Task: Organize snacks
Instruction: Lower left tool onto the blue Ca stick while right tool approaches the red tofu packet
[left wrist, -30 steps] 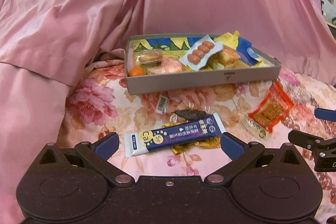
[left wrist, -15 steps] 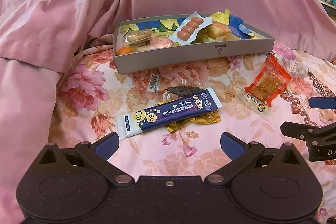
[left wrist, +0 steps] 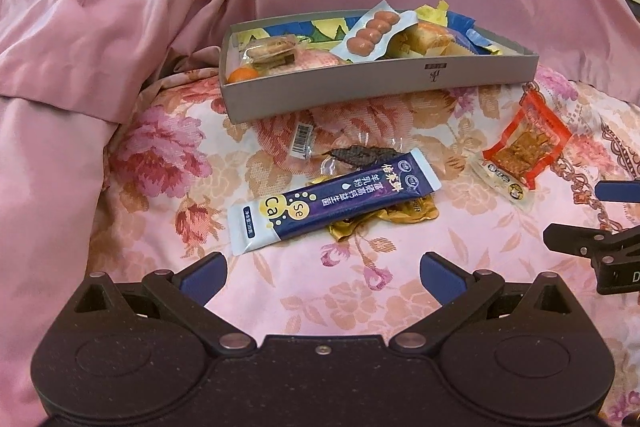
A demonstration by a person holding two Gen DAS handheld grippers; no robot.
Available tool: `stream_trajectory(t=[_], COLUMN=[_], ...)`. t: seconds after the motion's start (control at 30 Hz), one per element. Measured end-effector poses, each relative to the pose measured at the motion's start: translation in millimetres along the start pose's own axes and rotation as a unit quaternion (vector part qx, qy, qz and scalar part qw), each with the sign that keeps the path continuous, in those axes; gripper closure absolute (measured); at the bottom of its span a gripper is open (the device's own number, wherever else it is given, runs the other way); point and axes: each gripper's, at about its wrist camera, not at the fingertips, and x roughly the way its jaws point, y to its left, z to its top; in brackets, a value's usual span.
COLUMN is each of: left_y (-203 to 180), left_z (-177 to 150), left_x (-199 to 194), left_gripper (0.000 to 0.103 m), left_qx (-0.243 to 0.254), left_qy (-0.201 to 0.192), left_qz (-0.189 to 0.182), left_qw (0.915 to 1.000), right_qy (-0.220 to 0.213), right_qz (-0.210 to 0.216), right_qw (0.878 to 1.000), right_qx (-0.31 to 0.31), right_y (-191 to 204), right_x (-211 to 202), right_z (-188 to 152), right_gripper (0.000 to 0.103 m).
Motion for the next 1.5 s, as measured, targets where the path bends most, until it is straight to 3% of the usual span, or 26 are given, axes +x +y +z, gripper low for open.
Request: stream_trajectory(t=[0.23,0.37,0.53,0.7,1.07,1.2,1.3,1.5], left_y=[4.6,4.6,1.4,0.2,9.0,9.7,11.0,13.8], left_z=[6.7,13.2,17.5,22.8,34.4,36.5,37.7,41.0], left_x=[19.3,35.5,55.0,72.6,94.7,95.3,94.1,92.6], left_gripper=[0.001,0.001,0.001,0.001,0.003,0.011,0.017,0.034], left_qx=[0.034,0.083,0.168,0.223,0.217,0.211,0.199,0.159], left_qy=[-0.020,-0.038,-0.049,-0.042,-0.001,0.015,0.033,0.077], left_qz=[0.008,0.004,-0.025,-0.049,-0.071,-0.086,-0.095,-0.114], left_qw=[0.9992,0.9958,0.9842,0.9726,0.9736,0.9735,0.9749,0.9777], right_qy=[0.011,0.018,0.020,0.030,0.038,0.031,0.033,0.033], right_qz=[-0.005,-0.008,-0.009,-0.020,-0.016,-0.042,-0.061,-0.057], right_qw=[1.000,0.999,0.997,0.992,0.979,0.975,0.979,0.985], right_qx=[0.015,0.033,0.070,0.117,0.201,0.217,0.191,0.162], right_y=[-8.7,-16.8,-31.7,-52.1,-70.1,-66.3,-56.1,-49.5], right_x=[16.9,30.3,45.9,61.9,103.2,112.1,114.9,110.8], right_z=[1.8,4.0,12.3,20.8,48.1,49.6,48.9,45.6], right_gripper=[0.000,0.000,0.000,0.000,0.000,0.000,0.000,0.006])
